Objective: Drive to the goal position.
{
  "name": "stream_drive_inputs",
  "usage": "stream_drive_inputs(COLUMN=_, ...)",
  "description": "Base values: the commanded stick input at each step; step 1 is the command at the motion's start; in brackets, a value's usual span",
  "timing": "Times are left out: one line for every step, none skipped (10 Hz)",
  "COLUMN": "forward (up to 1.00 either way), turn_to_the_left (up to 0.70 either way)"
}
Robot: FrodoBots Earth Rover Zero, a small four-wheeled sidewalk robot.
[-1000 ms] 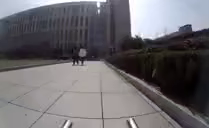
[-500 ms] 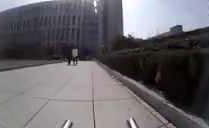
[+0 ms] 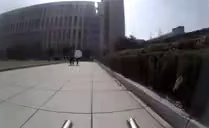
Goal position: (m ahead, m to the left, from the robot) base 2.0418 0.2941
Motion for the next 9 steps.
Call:
stream_drive_inputs(forward=0.70, turn_to_the_left=0.01)
stream_drive_inputs(forward=0.70, turn_to_the_left=0.01)
stream_drive_inputs(forward=0.70, turn_to_the_left=0.01)
stream_drive_inputs(forward=0.70, turn_to_the_left=0.01)
stream_drive_inputs(forward=0.70, turn_to_the_left=0.01)
stream_drive_inputs(forward=0.70, turn_to_the_left=0.01)
stream_drive_inputs(forward=0.70, turn_to_the_left=0.01)
stream_drive_inputs(forward=0.70, turn_to_the_left=0.01)
stream_drive_inputs(forward=0.70, turn_to_the_left=0.01)
